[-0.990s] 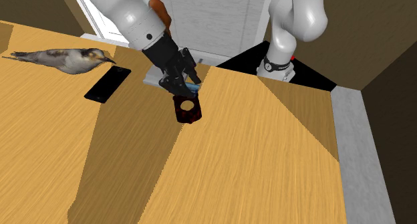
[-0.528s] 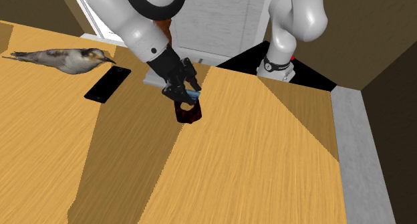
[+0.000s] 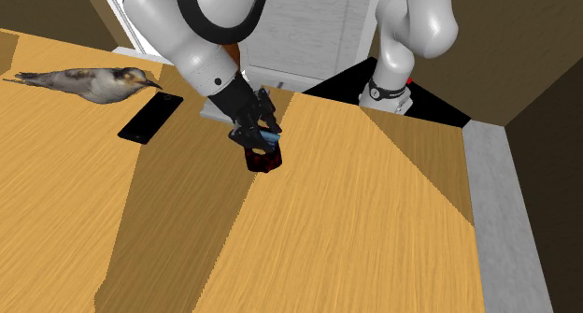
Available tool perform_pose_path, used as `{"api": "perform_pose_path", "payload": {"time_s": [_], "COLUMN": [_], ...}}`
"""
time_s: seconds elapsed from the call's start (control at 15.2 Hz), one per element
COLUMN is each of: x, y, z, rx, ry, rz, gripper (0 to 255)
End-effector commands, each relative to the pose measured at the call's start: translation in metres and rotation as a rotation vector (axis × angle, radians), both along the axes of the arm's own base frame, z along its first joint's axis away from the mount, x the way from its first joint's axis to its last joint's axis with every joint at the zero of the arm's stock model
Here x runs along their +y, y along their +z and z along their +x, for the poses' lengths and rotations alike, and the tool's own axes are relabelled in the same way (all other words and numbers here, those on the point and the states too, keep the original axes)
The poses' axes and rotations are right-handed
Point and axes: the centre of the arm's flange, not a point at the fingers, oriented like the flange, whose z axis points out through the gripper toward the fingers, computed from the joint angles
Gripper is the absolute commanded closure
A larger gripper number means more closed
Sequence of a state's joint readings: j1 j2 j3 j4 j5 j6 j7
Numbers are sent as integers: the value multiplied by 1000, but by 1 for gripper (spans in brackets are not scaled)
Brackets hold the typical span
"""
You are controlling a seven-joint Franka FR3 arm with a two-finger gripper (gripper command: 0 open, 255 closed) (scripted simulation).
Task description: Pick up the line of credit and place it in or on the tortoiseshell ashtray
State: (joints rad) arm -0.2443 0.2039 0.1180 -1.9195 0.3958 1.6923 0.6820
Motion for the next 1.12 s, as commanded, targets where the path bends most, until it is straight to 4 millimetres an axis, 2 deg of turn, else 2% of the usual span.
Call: {"api": "perform_pose_path", "payload": {"time_s": [0.0,0.07,0.13,0.46,0.73,1.06], "x": [0,0,0,0,-22,-22], "y": [0,0,0,0,42,42], "z": [0,0,0,0,16,16], "rx": [0,0,0,0,0,0], "ry": [0,0,0,0,0,0], "rz": [0,0,0,0,0,0], "gripper": [255,255,0,0,0,0]}}
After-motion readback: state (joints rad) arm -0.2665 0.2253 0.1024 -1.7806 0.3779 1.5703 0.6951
